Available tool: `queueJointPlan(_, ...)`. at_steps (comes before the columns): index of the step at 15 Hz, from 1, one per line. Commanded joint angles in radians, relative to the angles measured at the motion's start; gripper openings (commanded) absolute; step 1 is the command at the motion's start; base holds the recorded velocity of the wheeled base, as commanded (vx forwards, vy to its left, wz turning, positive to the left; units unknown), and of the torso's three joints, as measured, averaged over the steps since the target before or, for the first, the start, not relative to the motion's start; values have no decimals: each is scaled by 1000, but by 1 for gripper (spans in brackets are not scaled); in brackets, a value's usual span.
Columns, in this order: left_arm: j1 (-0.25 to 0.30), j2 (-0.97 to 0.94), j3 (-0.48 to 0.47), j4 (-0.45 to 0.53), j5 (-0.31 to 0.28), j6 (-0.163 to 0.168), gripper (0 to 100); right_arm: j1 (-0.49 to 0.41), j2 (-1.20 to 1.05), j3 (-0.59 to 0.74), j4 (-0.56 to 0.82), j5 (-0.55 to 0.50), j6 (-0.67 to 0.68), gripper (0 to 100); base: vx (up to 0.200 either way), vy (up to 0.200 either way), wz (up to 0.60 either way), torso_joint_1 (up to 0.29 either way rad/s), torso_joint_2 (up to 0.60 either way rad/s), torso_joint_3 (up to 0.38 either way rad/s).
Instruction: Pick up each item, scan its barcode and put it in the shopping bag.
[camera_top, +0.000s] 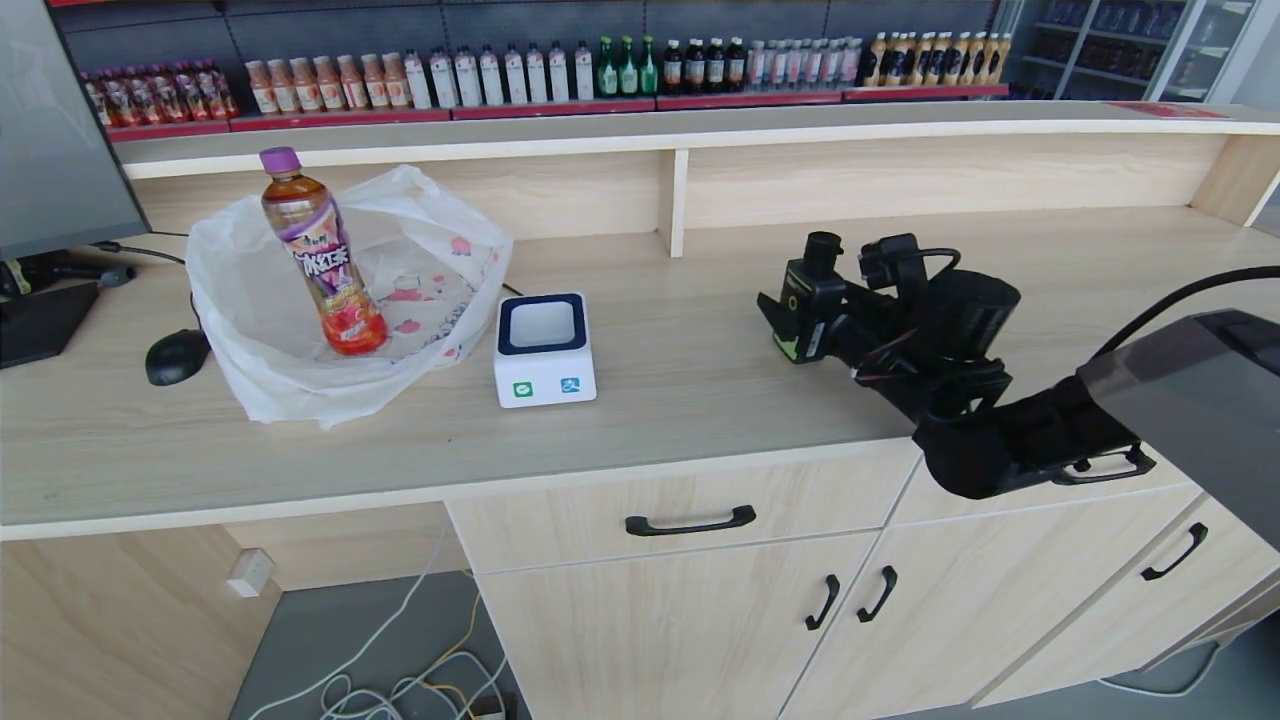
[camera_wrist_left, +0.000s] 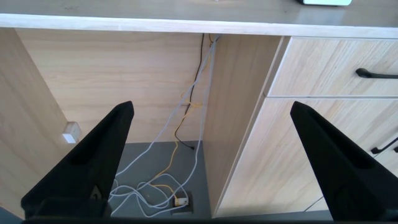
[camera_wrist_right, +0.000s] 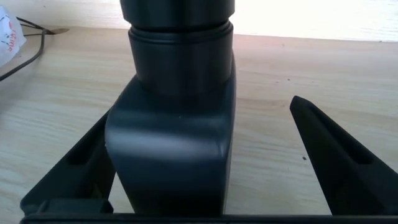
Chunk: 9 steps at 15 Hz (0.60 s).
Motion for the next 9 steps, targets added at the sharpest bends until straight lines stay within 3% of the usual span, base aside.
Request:
queueJointPlan(1,0,0,0,0,0,-1,100,-1,6,-2,0,1,0,100,0,0,0,0,0,0)
queueJointPlan(3,0,0,0,0,0,-1,100,-2,6,-3,0,1,0,100,0,0,0,0,0,0)
queueJointPlan(4,0,0,0,0,0,-1,100,-1,6,-2,0,1,0,0,0,0,0,0,0,0)
queueJointPlan(9,0,0,0,0,0,-1,100,1,2,3,-9,-1,-3,0,0,0,0,0,0,0)
